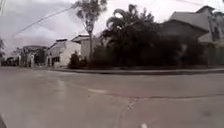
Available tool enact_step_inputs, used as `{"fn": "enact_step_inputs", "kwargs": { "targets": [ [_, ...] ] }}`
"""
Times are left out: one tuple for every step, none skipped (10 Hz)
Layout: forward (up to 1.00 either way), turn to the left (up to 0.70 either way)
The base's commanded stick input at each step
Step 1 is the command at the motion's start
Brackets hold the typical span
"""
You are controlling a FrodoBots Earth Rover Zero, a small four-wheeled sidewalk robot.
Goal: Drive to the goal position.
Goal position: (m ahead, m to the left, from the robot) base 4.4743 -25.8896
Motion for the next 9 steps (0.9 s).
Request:
{"fn": "enact_step_inputs", "kwargs": {
  "targets": [
    [0.7,-0.27],
    [0.7,-0.27],
    [0.7,-0.27],
    [0.7,-0.27],
    [0.7,-0.27],
    [0.7,-0.27],
    [0.7,-0.27],
    [0.7,-0.27],
    [0.7,-0.27]
  ]
}}
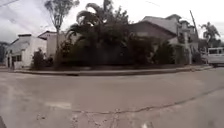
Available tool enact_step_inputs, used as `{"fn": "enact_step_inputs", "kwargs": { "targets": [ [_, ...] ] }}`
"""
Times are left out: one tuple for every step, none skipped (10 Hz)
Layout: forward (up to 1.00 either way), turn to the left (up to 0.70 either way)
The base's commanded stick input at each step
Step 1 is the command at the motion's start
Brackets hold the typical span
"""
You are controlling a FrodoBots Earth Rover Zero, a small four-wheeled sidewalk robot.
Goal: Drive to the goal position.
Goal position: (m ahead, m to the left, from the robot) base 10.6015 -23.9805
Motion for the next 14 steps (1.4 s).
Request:
{"fn": "enact_step_inputs", "kwargs": {
  "targets": [
    [0.7,-0.27],
    [0.7,-0.27],
    [0.7,-0.27],
    [0.7,-0.27],
    [0.7,-0.27],
    [0.7,-0.27],
    [0.7,-0.27],
    [0.7,-0.27],
    [0.7,-0.27],
    [0.7,-0.27],
    [0.7,-0.27],
    [0.7,-0.27],
    [0.7,-0.27],
    [0.7,-0.27]
  ]
}}
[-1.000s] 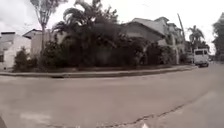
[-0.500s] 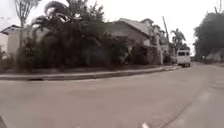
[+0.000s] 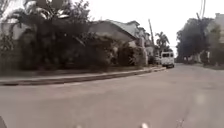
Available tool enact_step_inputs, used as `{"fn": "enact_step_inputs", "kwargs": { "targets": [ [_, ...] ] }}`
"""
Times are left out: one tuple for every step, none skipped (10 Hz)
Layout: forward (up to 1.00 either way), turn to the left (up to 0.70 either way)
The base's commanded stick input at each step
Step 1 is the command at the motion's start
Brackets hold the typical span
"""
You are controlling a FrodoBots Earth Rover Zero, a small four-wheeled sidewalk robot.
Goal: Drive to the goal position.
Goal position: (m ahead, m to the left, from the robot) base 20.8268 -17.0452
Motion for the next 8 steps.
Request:
{"fn": "enact_step_inputs", "kwargs": {
  "targets": [
    [0.7,-0.27],
    [0.7,-0.27],
    [0.7,-0.27],
    [0.7,-0.27],
    [0.7,-0.27],
    [0.7,-0.27],
    [0.7,-0.27],
    [0.7,-0.27]
  ]
}}
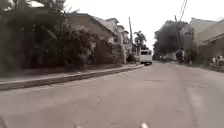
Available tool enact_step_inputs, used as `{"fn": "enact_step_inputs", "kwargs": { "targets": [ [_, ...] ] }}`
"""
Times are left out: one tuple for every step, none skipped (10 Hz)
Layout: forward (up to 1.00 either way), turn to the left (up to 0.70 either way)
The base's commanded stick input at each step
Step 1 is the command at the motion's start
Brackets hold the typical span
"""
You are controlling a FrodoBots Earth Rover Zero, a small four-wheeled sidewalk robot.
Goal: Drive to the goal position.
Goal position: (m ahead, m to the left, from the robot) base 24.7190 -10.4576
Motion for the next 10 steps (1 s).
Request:
{"fn": "enact_step_inputs", "kwargs": {
  "targets": [
    [0.7,-0.27],
    [0.7,-0.27],
    [0.7,-0.27],
    [0.7,-0.27],
    [0.7,-0.27],
    [0.7,-0.27],
    [0.7,-0.27],
    [0.7,-0.27],
    [0.7,-0.27],
    [0.7,-0.27]
  ]
}}
